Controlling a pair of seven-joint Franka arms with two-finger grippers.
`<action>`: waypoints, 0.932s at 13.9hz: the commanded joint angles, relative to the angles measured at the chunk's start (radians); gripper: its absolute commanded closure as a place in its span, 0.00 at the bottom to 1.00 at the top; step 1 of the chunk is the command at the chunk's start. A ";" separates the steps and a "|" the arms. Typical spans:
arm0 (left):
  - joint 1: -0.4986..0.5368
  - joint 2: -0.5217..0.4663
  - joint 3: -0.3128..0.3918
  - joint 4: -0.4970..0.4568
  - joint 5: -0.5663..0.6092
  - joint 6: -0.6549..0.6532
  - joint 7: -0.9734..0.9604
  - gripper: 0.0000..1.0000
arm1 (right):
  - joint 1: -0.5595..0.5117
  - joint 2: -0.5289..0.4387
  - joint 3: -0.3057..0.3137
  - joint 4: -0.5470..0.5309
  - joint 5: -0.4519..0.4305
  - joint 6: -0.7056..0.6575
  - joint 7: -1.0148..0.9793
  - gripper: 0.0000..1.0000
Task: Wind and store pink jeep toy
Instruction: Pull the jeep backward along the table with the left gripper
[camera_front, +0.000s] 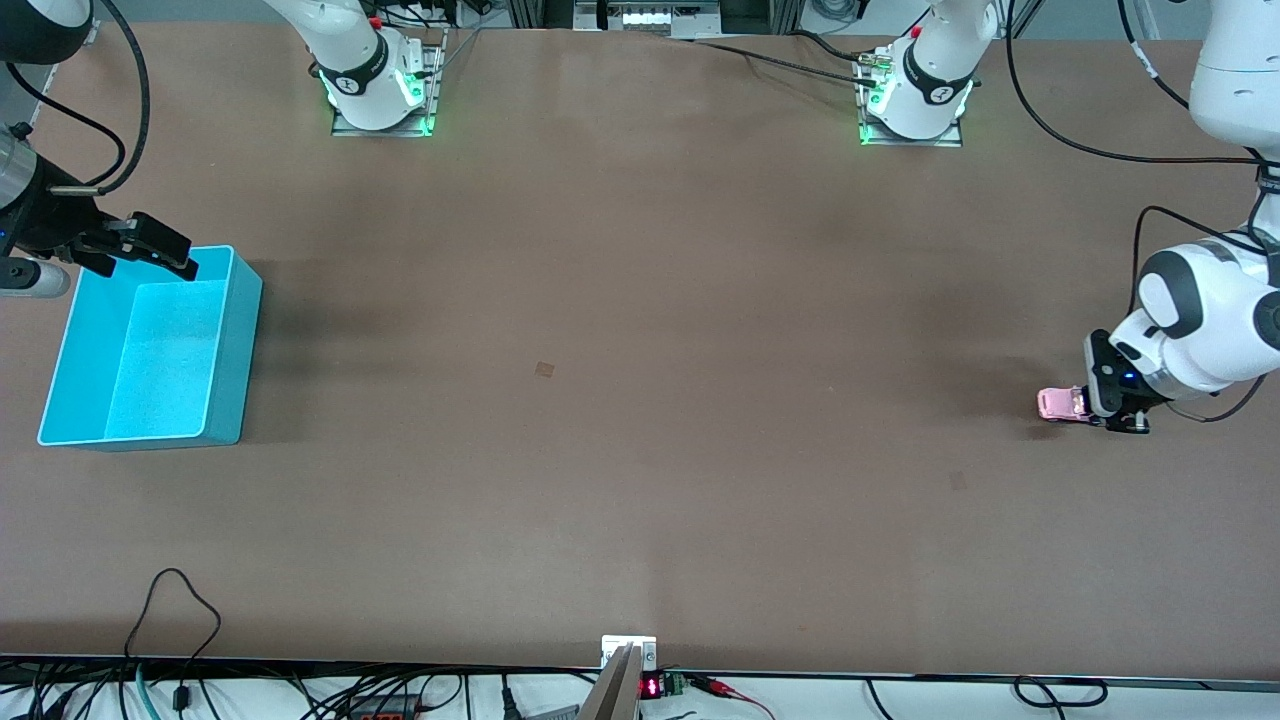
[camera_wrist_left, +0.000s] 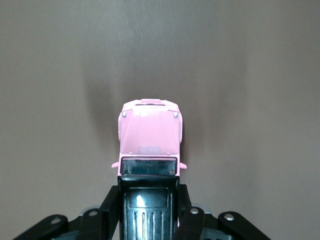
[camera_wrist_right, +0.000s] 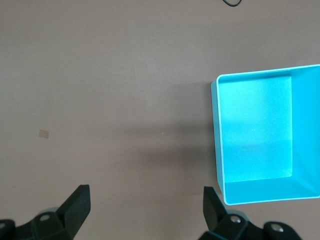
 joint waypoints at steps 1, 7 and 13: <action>0.019 0.087 -0.005 0.011 0.022 -0.001 0.054 0.78 | -0.016 -0.003 0.012 0.004 0.013 -0.011 -0.012 0.00; 0.027 0.069 -0.013 0.021 0.007 -0.014 0.045 0.00 | -0.016 -0.003 0.012 0.004 0.013 -0.011 -0.012 0.00; -0.007 -0.012 -0.050 0.139 0.007 -0.314 -0.028 0.00 | -0.016 -0.003 0.012 0.002 0.013 -0.011 -0.012 0.00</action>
